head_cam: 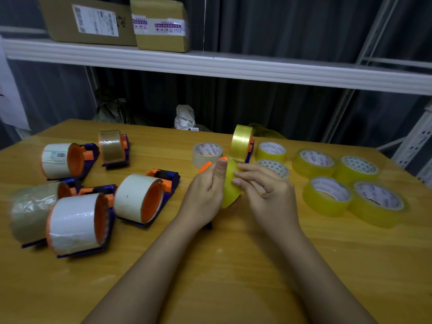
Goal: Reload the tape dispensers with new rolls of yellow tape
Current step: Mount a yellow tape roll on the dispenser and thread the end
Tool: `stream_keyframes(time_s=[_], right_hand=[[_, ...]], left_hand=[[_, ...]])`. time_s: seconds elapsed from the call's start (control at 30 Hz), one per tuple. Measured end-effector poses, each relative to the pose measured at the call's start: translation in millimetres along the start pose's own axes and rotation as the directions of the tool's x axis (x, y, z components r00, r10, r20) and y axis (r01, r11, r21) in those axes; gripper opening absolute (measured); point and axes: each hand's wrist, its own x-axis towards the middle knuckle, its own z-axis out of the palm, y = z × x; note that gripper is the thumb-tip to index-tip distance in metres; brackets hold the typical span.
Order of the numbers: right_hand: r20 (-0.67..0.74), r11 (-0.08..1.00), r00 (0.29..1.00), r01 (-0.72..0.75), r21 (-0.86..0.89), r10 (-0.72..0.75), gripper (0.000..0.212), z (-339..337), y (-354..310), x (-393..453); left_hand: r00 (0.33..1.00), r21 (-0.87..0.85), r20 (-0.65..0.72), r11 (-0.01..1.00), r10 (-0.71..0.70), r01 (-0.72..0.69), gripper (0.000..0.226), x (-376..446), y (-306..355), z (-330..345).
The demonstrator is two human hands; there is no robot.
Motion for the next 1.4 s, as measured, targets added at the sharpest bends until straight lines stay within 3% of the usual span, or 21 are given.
stream_keyframes(time_s=[0.13,0.3,0.47,0.67,0.9,1.07,1.33,1.4], right_hand=[[-0.012,0.993,0.999,0.051,-0.108,-0.052,0.012,-7,6,3],[0.043,0.959,0.994,0.112,-0.262,-0.104,0.015,-7,13,2],[0.095,0.950,0.992,0.112,-0.291,-0.088,0.009,-5,12,2],[0.188,0.958,0.974,0.172,-0.232,-0.129,0.024,-16,12,5],[0.217,0.970,0.974,0.116,-0.213,-0.068,0.016,-20,11,8],[0.216,0.957,0.975,0.107,-0.270,-0.048,0.018,-19,10,8],[0.257,0.976,0.966,0.019,-0.216,0.039,0.006,-18,14,8],[0.239,0.986,0.967,-0.050,-0.159,0.088,0.012,-18,13,8]], left_hand=[[0.985,0.034,0.170,0.999,-0.043,0.038,0.045,-4,6,-5],[0.949,0.097,0.306,0.994,-0.081,0.054,0.056,-8,8,-4],[0.952,0.076,0.293,0.995,-0.083,0.063,0.055,-8,7,-2],[0.972,0.136,0.227,0.990,-0.060,0.029,0.066,-7,1,-1],[0.969,0.226,0.245,0.974,-0.027,-0.030,0.044,-8,-5,3],[0.969,0.356,0.246,0.930,-0.001,-0.090,0.048,-9,0,4],[0.965,0.352,0.261,0.930,0.013,-0.108,0.041,-9,-1,5],[0.962,0.339,0.273,0.936,-0.002,-0.094,0.044,-8,-4,4]])
